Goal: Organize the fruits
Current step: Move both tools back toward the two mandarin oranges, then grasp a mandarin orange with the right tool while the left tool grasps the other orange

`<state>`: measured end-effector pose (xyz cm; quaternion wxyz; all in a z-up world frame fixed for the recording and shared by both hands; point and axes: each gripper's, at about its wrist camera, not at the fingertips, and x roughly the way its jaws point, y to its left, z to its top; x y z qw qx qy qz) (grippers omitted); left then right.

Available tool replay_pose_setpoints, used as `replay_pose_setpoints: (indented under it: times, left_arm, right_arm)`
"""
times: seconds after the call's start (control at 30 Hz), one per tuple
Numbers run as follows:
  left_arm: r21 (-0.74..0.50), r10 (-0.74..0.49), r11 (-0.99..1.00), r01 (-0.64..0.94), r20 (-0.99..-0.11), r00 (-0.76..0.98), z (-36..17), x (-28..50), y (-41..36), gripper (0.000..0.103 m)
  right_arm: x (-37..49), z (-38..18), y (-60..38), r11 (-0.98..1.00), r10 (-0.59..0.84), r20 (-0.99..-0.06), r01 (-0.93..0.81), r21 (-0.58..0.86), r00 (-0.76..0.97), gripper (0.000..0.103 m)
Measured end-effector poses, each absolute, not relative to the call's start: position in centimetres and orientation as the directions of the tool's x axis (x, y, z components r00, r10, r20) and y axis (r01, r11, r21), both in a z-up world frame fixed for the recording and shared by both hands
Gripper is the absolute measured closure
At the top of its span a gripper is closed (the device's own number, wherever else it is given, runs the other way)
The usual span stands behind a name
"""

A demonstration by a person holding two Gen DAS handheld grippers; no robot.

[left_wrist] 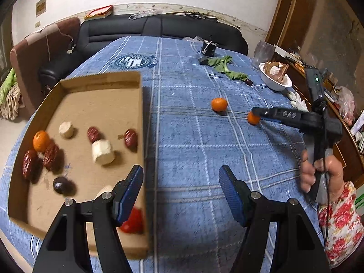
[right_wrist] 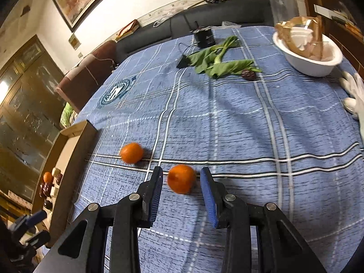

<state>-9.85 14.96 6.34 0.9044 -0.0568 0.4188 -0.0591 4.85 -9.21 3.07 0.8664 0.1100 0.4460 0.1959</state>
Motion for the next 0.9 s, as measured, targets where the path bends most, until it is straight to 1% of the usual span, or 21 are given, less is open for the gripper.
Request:
replay_pose_setpoints:
  times: [0.1, 0.13, 0.17, 0.33, 0.43, 0.47, 0.53, 0.7, 0.73, 0.77, 0.8, 0.83, 0.87, 0.9]
  left_arm:
    - [-0.155, -0.164, 0.985, 0.072, -0.746, 0.645, 6.5, -8.2, 13.9, 0.032]
    - [-0.159, -0.17, 0.984, 0.076, -0.744, 0.646, 6.6, -7.5, 13.6, 0.029]
    - [-0.161, -0.172, 0.984, 0.078, -0.742, 0.648, 6.6, -6.7, 13.2, 0.028]
    - [-0.165, -0.174, 0.983, 0.074, -0.746, 0.643, 5.8, -2.0, 11.6, 0.028]
    - [-0.187, -0.2, 0.979, 0.085, -0.763, 0.614, 4.8, 0.2, 10.5, 0.028]
    - [-0.181, -0.202, 0.979, 0.096, -0.767, 0.609, 4.5, 0.8, 10.0, 0.028]
    - [-0.152, -0.191, 0.982, 0.117, -0.774, 0.604, 3.9, 1.7, 8.9, 0.028]
    - [-0.091, -0.172, 0.983, 0.162, -0.774, 0.61, 2.8, 3.8, 6.6, 0.028]
    - [-0.086, -0.176, 0.981, 0.173, -0.772, 0.611, 2.6, 4.2, 6.2, 0.03]
    - [-0.083, -0.179, 0.98, 0.183, -0.772, 0.61, 2.4, 4.6, 6.0, 0.037]
    - [-0.084, -0.183, 0.978, 0.19, -0.776, 0.603, 2.2, 5.0, 5.9, 0.042]
    - [-0.089, -0.19, 0.977, 0.195, -0.783, 0.593, 1.9, 5.5, 5.8, 0.051]
    - [-0.096, -0.197, 0.975, 0.199, -0.786, 0.586, 1.7, 5.9, 5.7, 0.055]
    - [-0.106, -0.207, 0.973, 0.203, -0.788, 0.58, 1.5, 6.2, 5.7, 0.056]
  right_arm:
    - [5.1, 2.7, -7.9, 0.918, 0.396, -0.744, -0.253, 0.305, 0.539, 0.065]
    - [5.1, 2.5, -7.7, 0.922, 0.385, -0.748, -0.257, 0.289, 0.541, 0.065]
    - [5.1, 2.3, -7.5, 0.925, 0.377, -0.752, -0.261, 0.276, 0.541, 0.065]
    - [4.8, 2.0, -7.3, 0.941, 0.33, -0.757, -0.262, 0.215, 0.564, 0.065]
    - [4.7, 2.1, -7.6, 0.944, 0.323, -0.751, -0.253, 0.212, 0.575, 0.069]
    - [4.7, 2.2, -7.7, 0.945, 0.319, -0.747, -0.252, 0.207, 0.583, 0.071]
    - [4.6, 2.6, -8.1, 0.95, 0.306, -0.741, -0.243, 0.197, 0.598, 0.073]
    - [4.6, 3.1, -9.5, 0.957, 0.288, -0.73, -0.213, 0.197, 0.62, 0.073]
    - [4.6, 3.2, -9.8, 0.956, 0.292, -0.729, -0.211, 0.203, 0.62, 0.073]
    - [4.5, 3.2, -10.0, 0.955, 0.295, -0.728, -0.211, 0.208, 0.618, 0.073]
    - [4.5, 3.2, -10.2, 0.954, 0.299, -0.728, -0.212, 0.212, 0.617, 0.073]
    - [4.5, 3.1, -10.3, 0.952, 0.304, -0.727, -0.212, 0.219, 0.616, 0.073]
    - [4.6, 3.1, -10.4, 0.951, 0.308, -0.726, -0.212, 0.224, 0.615, 0.072]
    - [4.6, 3.1, -10.5, 0.95, 0.313, -0.725, -0.214, 0.229, 0.613, 0.072]
